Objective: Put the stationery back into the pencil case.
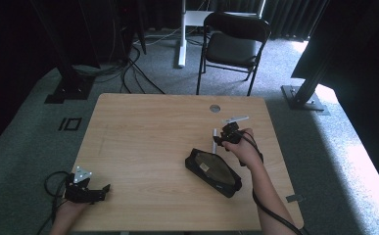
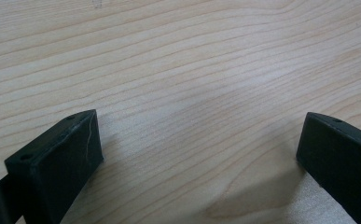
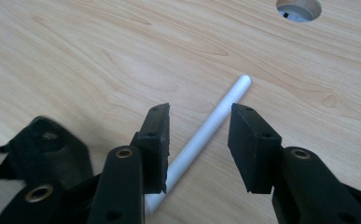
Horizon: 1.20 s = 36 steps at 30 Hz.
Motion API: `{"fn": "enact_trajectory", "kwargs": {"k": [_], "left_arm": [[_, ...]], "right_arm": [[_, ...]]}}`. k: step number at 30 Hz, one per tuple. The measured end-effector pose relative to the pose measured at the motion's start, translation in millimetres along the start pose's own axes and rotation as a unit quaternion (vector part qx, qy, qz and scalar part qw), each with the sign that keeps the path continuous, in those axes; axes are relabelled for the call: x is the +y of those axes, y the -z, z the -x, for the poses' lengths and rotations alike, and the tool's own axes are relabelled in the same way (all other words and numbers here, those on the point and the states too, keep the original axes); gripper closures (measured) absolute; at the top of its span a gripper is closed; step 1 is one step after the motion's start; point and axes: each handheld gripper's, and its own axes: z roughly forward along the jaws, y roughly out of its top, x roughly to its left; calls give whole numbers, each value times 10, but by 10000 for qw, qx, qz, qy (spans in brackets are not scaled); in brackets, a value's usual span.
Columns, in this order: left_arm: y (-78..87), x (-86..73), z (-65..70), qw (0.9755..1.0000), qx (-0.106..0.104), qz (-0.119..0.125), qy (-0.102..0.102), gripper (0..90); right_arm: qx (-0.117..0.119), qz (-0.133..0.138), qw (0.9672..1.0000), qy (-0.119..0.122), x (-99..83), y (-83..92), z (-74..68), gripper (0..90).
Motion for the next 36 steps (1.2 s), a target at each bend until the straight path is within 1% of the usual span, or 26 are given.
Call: {"fn": "enact_trajectory", "kwargs": {"k": [4,5,6,7,8,10,13,16,20,24,30,31,32,36], "left_arm": [[0,0,0,10000,0,-1,-1,4],[0,0,0,10000,1,1,1,4],[0,0,0,10000,1,1,1,4],[0,0,0,10000,0,0,-1,4],[0,0,0,10000,1,1,-1,4],[0,0,0,10000,0,2,1,4],[0,0,0,10000,2,-2,0,4],[0,0,0,10000,0,0,0,4],[0,0,0,10000,0,1,1,4],[0,0,0,10000,0,0,1,4],[0,0,0,10000,0,0,0,4],[0,0,0,10000,0,0,0,4],[0,0,0,10000,0,0,0,4],[0,0,0,10000,0,0,0,4]], "right_arm": [[-37,-129,9998,-135,16,-136,26,581],[-37,-164,9996,-205,17,-172,33,582],[-37,-164,9996,-205,17,-172,33,582],[-25,-194,9995,-258,17,-208,40,583],[-83,-252,9992,-315,15,-271,50,588],[-108,-310,9988,-357,16,-322,60,589],[-137,-328,9987,-371,24,-362,60,589],[-165,-427,9982,-392,41,-432,53,589],[-213,-569,9966,-559,29,-506,56,616],[-226,-713,9952,-633,-7,-564,64,646],[-202,-835,9945,-604,-33,-594,58,673],[-204,-849,9945,-583,-37,-597,54,685],[-212,-897,9945,-490,-34,-593,46,698],[-272,-915,9947,-387,-39,-590,41,742]]}}
